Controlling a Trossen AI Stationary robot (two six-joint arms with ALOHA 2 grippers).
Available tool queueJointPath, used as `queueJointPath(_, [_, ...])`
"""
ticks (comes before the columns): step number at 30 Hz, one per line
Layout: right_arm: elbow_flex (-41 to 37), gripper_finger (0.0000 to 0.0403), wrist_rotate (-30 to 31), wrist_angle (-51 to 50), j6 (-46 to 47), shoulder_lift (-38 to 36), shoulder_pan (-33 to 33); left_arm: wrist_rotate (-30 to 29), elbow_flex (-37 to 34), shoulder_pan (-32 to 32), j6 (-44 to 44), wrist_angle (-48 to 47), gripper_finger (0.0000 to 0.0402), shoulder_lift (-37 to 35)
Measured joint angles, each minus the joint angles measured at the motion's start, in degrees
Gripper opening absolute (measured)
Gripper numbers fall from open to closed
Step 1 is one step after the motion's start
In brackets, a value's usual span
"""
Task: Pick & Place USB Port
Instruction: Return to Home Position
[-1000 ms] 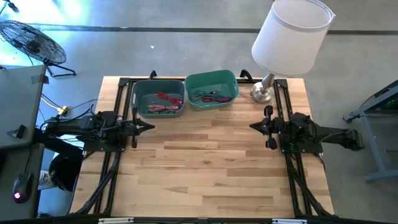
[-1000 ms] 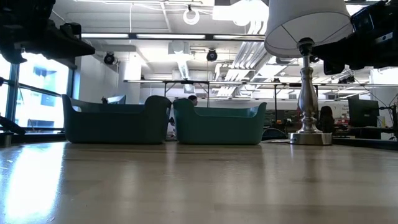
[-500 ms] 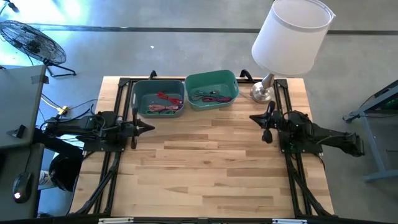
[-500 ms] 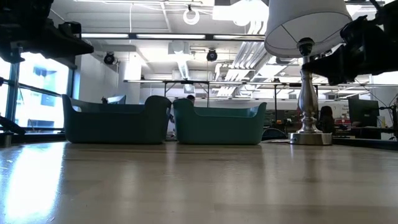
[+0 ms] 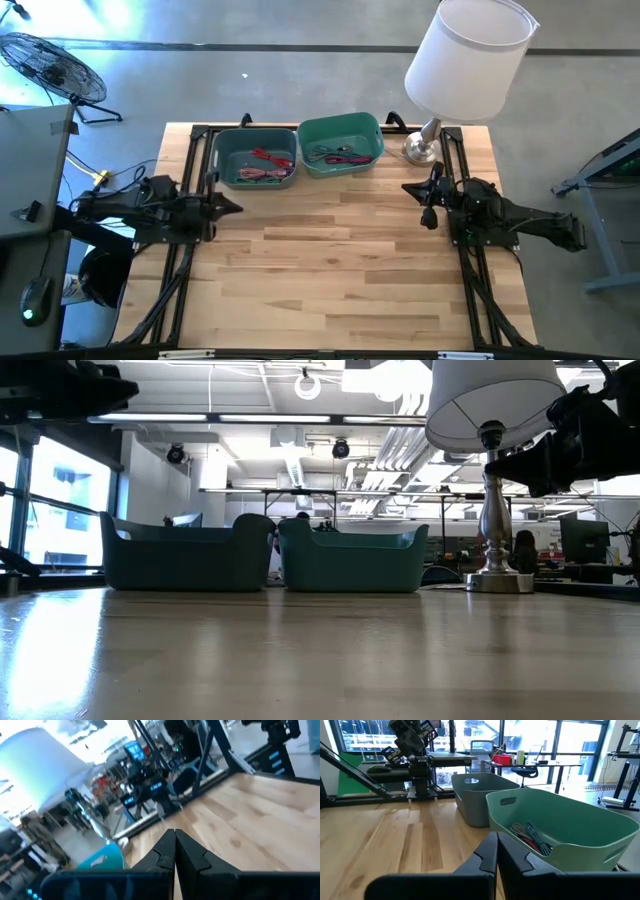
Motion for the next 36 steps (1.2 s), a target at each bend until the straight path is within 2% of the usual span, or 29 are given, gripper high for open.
queueJointPath(7, [0.0,0.0,0.02,0.17,0.0,0.09,0.02,3.57,-7.51,0.0,0.87,14.56,0.0,0.02])
queueJointPath(14, [-0.02,0.0,0.07,0.22,0.0,0.09,0.02,5.21,-12.06,0.0,-0.56,20.25,0.0,0.03])
queueJointPath(22, [-0.02,0.0,0.07,0.22,0.0,0.09,0.02,5.35,-12.14,0.0,-1.81,18.69,0.0,-0.08])
queueJointPath(29, [-0.02,0.0,0.07,0.24,0.02,0.09,0.02,0.2,-12.22,0.02,-13.5,15.1,0.0,-0.01])
queueJointPath(36, [-0.02,0.0,0.07,0.24,0.0,0.09,0.02,1.09,-12.28,0.02,-21.59,13.85,0.0,0.0])
